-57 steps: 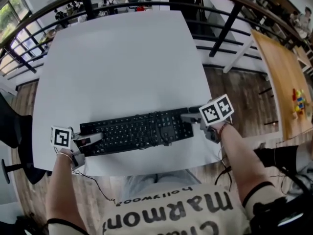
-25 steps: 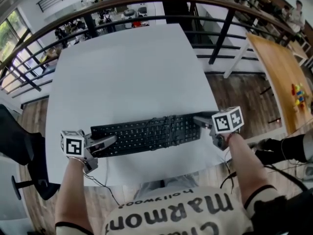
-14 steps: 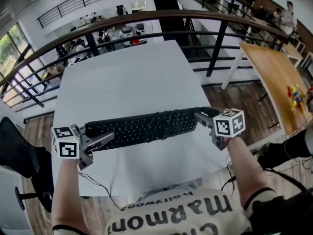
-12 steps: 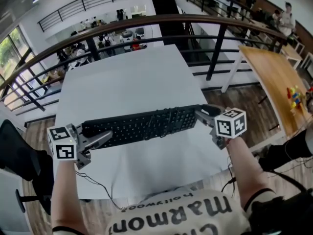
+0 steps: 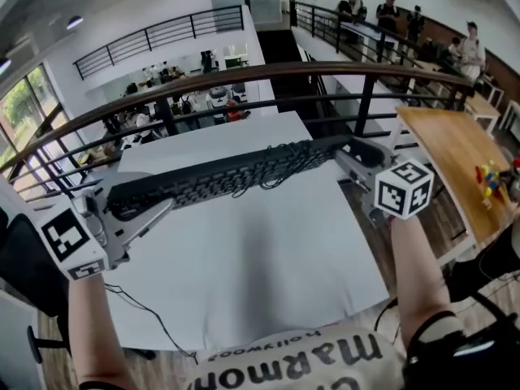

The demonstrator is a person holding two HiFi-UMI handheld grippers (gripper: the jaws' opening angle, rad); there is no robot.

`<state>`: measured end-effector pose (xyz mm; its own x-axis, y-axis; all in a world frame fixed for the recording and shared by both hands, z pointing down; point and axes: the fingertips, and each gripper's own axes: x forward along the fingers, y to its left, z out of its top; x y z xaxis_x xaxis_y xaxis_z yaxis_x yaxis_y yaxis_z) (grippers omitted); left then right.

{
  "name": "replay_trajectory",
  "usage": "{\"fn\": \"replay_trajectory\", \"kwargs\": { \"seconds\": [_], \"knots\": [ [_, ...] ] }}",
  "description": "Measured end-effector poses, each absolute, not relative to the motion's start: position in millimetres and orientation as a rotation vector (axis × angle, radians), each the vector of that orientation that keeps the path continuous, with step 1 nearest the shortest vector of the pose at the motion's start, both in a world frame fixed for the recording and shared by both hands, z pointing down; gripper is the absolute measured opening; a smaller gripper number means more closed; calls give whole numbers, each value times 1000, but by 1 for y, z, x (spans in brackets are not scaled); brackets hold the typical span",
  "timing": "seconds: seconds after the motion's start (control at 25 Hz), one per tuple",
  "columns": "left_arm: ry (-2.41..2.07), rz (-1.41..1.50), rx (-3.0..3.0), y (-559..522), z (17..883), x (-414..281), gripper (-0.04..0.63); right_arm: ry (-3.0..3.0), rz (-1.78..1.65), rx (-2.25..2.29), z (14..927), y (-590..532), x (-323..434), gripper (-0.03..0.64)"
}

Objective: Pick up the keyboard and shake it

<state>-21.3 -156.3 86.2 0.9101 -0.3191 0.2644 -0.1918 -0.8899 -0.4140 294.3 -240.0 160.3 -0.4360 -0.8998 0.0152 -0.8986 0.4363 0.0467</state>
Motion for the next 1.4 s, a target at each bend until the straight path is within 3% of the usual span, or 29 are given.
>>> {"fn": "replay_trajectory", "kwargs": {
  "seconds": [0.68,1.4],
  "knots": [
    [348,-455,-1725,-67,13,20,75,-2684,-551,1839,54,-218,317,204],
    [317,-435,-1596,-78,31,17,81,-2681,-482,1833,70,-236,312,201]
  ]
}}
